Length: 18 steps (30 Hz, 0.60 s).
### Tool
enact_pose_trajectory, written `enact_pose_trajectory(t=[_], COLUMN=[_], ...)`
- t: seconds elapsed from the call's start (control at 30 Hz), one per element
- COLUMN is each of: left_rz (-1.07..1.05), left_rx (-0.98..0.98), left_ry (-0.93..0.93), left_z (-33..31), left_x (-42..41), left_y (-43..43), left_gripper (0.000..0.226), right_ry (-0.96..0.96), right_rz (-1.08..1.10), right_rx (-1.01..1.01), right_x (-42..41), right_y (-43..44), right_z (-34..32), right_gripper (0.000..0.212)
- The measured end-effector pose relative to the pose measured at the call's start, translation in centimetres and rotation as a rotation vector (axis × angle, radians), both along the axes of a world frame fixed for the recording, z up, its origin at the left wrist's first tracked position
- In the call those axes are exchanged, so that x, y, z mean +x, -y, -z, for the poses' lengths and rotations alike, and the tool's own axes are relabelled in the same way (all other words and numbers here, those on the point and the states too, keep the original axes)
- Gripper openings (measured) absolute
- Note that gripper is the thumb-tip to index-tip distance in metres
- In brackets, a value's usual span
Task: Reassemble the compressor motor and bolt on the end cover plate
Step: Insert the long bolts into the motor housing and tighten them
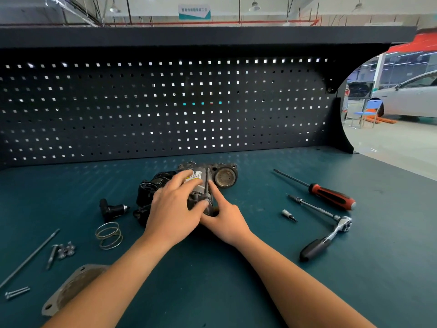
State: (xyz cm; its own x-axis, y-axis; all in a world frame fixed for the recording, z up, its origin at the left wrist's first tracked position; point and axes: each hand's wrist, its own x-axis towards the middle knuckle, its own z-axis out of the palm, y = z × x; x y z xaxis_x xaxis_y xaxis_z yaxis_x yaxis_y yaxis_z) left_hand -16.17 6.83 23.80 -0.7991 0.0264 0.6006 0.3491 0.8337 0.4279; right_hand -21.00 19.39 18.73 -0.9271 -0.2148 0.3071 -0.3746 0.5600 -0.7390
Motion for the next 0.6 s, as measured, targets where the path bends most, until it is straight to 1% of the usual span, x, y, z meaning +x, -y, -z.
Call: enact_pose_trajectory(t=[0.07, 0.13, 0.2, 0.33, 0.53, 0.6], left_rz=[0.029, 0.023, 0.014, 0.044, 0.038, 0.039], left_rx=[0.004, -0.014, 0.001, 0.031, -0.101, -0.093], left_ry=[0.060, 0.042, 0.033, 0.052, 0.094, 0.088], left_z=[-0.15, -0.07, -0.18, -0.41, -0.40, -0.32], left_x=[-0.01, 0.06, 0.14, 0.04, -0.14, -0.19], left_y=[-0.06, -0.14, -0.14, 0.20, 0.33, 0.25], left_gripper=[0.034, 0.026, 0.024, 0.025, 0.031, 0.031], right_ry=[-0.004, -0.011, -0.022, -0.051, -0.053, -0.048], right_rz=[0.001, 0.007, 0.014, 0.019, 0.013, 0.006], right_rx=[0.001, 0.015, 0.031, 0.057, 0.001, -0.026], right_x=[0.01, -0.05, -0.12, -0.12, -0.32, -0.33], right_y=[0.00, 0.00, 0.04, 0.14, -0.18, -0.25], right_z=[-0.02, -0.04, 0.02, 0.14, -0.13, -0.13], right_gripper=[0.084, 0.084, 0.085, 0.085, 0.080, 0.079])
